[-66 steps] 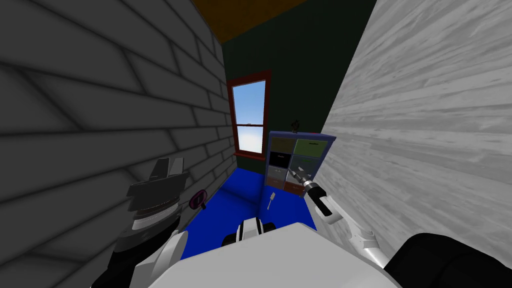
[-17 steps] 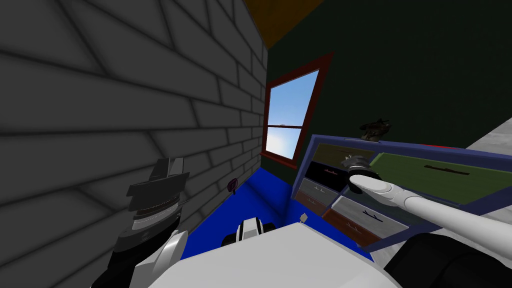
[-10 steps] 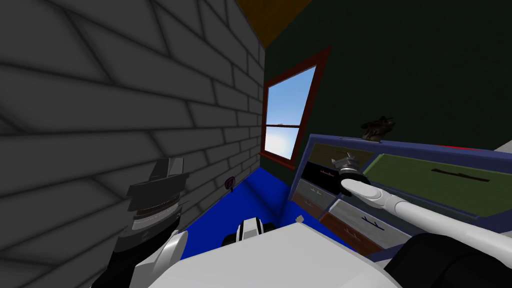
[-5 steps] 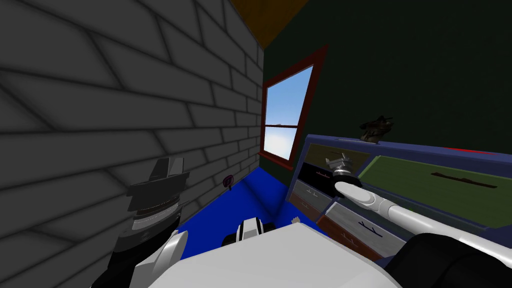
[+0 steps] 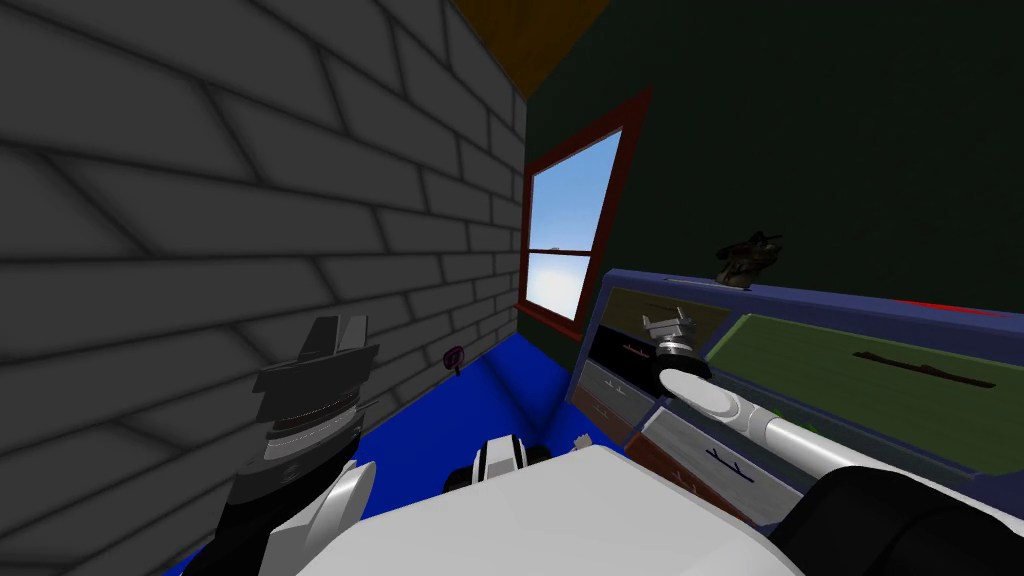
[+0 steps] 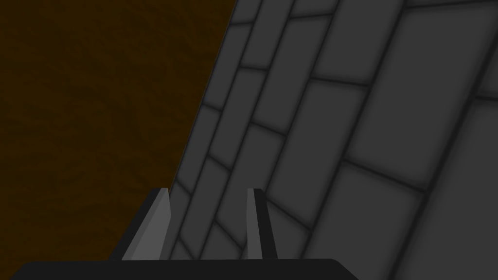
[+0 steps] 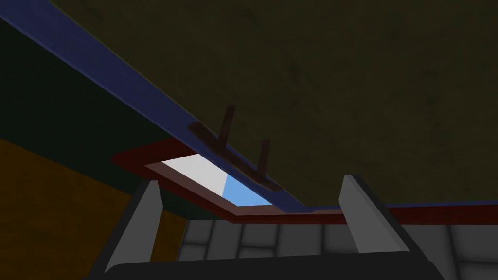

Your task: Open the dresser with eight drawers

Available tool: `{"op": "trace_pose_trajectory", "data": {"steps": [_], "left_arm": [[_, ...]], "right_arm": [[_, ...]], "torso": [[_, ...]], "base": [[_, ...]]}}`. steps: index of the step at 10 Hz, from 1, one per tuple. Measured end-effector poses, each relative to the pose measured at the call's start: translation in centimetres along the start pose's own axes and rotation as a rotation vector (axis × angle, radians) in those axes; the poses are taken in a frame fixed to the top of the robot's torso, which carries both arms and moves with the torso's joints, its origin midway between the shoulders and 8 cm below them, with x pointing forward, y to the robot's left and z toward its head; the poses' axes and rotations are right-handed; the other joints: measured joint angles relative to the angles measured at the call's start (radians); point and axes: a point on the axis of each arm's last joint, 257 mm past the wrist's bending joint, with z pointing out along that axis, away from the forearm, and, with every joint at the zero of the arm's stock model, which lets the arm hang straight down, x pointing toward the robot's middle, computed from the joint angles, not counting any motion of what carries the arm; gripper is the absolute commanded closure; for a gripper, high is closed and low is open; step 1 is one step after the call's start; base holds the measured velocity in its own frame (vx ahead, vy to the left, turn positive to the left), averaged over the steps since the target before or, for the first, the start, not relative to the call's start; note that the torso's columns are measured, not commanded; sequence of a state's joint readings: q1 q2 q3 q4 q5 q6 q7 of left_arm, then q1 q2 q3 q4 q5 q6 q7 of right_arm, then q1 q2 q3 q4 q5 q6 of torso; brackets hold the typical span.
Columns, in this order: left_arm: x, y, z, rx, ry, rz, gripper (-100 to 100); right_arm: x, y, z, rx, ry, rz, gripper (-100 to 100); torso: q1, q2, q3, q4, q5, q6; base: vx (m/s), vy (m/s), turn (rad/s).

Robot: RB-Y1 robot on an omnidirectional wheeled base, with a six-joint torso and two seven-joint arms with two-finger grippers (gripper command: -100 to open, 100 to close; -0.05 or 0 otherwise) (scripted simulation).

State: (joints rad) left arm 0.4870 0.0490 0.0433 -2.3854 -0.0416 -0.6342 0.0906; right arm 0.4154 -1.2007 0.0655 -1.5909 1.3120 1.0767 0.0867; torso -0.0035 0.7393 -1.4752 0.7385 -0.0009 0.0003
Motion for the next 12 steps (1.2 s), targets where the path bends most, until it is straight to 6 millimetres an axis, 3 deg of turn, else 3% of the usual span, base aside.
{"op": "trace_pose_trajectory", "data": {"steps": [6, 9, 10, 12], "left_arm": [[0.0, 0.0, 0.0, 0.000, 0.000, 0.000, 0], [0.0, 0.0, 0.0, 0.000, 0.000, 0.000, 0], [0.0, 0.0, 0.0, 0.000, 0.000, 0.000, 0], [0.0, 0.0, 0.0, 0.000, 0.000, 0.000, 0]], "right_arm": [[-4.4, -0.1, -3.0, 0.083, -0.077, 0.149, -100], [-4.8, -0.7, -1.5, 0.087, -0.076, 0.156, -100], [-4.9, -0.6, -1.4, 0.085, -0.076, 0.156, 100], [-4.6, -0.5, -2.1, 0.091, -0.077, 0.153, 100]], "torso": [[0.004, -0.001, -0.001, 0.000, 0.001, 0.000], [0.006, -0.005, -0.003, -0.002, 0.002, -0.001], [0.005, -0.002, -0.002, -0.001, 0.001, 0.000], [0.004, -0.002, -0.001, -0.002, 0.000, -0.003]], "base": [[-0.071, -0.138, 0.080], [0.018, -0.028, -0.005], [-0.009, 0.022, 0.017], [-0.023, 0.043, -0.034]]}}
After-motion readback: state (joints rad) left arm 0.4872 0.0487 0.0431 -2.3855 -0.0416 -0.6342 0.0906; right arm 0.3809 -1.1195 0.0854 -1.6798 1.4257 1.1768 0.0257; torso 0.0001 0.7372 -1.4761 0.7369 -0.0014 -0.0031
